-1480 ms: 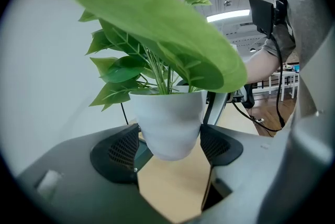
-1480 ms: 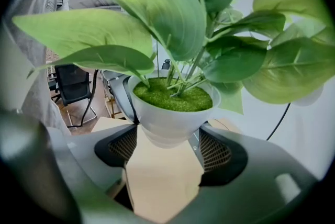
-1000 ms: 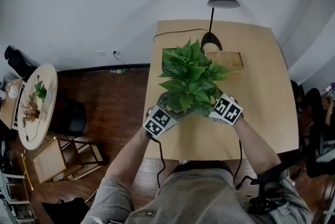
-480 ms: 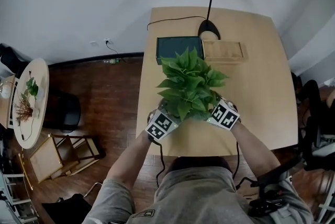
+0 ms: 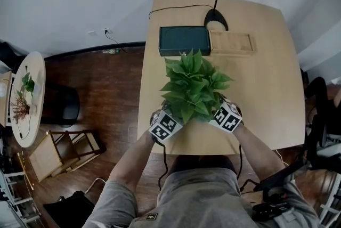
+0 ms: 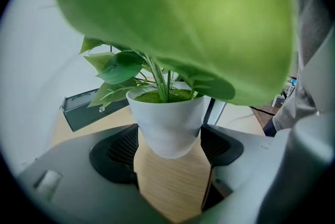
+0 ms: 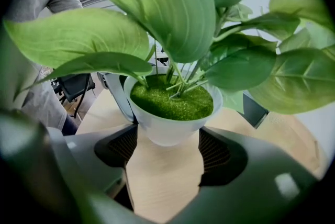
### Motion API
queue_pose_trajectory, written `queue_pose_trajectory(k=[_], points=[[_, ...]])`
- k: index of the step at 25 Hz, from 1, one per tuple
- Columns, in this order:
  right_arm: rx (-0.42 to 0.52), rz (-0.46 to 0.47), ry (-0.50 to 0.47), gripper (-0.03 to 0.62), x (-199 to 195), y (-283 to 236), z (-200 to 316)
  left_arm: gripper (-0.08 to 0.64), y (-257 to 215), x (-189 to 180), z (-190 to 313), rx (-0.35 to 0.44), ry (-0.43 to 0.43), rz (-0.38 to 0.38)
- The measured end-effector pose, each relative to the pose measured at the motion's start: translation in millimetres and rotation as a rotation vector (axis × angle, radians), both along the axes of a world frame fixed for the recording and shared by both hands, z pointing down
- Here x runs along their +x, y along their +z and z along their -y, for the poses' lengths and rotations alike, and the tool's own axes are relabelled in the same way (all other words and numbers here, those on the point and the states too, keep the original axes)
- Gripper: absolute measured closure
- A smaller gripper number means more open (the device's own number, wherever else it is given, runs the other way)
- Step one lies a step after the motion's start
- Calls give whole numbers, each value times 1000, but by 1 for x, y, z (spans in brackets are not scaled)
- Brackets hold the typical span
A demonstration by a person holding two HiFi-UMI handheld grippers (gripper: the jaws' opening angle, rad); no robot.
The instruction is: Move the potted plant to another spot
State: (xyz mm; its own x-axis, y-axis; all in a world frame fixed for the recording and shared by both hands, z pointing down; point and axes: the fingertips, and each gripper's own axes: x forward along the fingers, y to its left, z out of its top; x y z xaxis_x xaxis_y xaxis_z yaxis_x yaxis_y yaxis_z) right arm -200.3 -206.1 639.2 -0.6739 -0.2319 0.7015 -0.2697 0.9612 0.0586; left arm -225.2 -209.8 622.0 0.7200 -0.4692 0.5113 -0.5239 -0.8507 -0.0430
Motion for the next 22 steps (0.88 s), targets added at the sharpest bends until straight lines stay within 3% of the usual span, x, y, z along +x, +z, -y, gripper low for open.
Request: queue_pose_trajectory(k=[22], points=[[-17, -30, 12, 230, -12, 41, -13, 187, 39, -12, -11, -28, 7, 48]])
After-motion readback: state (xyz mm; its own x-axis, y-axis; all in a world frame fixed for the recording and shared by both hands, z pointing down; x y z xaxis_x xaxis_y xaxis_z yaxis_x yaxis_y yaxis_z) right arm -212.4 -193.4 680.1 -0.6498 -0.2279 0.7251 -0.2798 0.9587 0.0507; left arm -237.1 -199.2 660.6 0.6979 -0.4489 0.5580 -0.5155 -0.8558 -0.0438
